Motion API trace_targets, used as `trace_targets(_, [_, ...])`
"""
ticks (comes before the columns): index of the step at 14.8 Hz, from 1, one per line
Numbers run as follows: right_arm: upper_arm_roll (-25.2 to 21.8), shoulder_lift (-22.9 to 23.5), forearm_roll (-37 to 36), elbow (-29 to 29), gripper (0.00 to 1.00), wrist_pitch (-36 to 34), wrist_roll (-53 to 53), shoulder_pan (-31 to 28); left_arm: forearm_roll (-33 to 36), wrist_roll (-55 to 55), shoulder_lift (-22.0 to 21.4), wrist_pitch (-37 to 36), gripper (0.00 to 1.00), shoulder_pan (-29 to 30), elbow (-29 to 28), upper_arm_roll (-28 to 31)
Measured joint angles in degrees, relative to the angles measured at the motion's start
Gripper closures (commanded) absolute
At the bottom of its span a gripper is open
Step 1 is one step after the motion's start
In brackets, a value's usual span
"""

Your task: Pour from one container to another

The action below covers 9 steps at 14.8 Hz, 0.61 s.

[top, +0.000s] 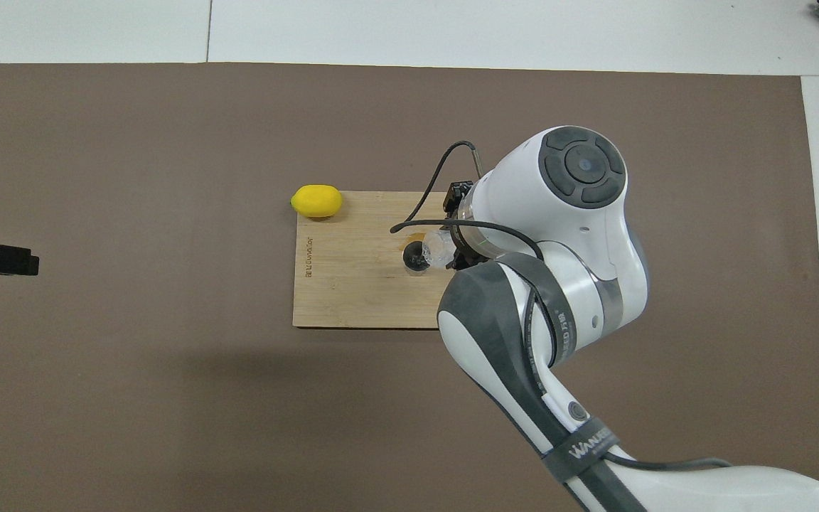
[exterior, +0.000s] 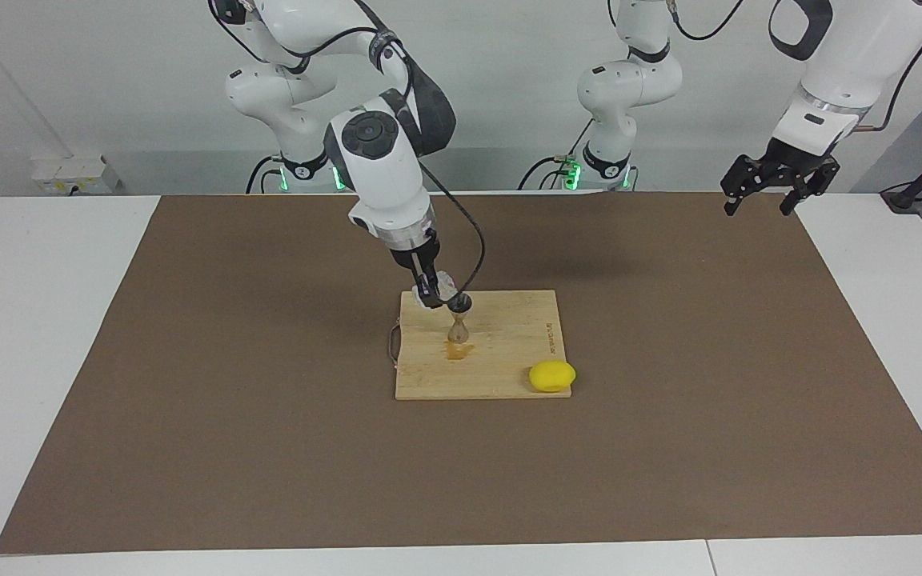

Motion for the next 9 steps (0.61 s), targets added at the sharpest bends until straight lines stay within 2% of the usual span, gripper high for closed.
trace_targets(9, [0.1, 0.3, -1.7, 0.0, 1.0, 0.0, 0.0, 0.7, 0.0, -0.4, 0.0, -1.0, 0.0, -0.1, -0.2, 0.1])
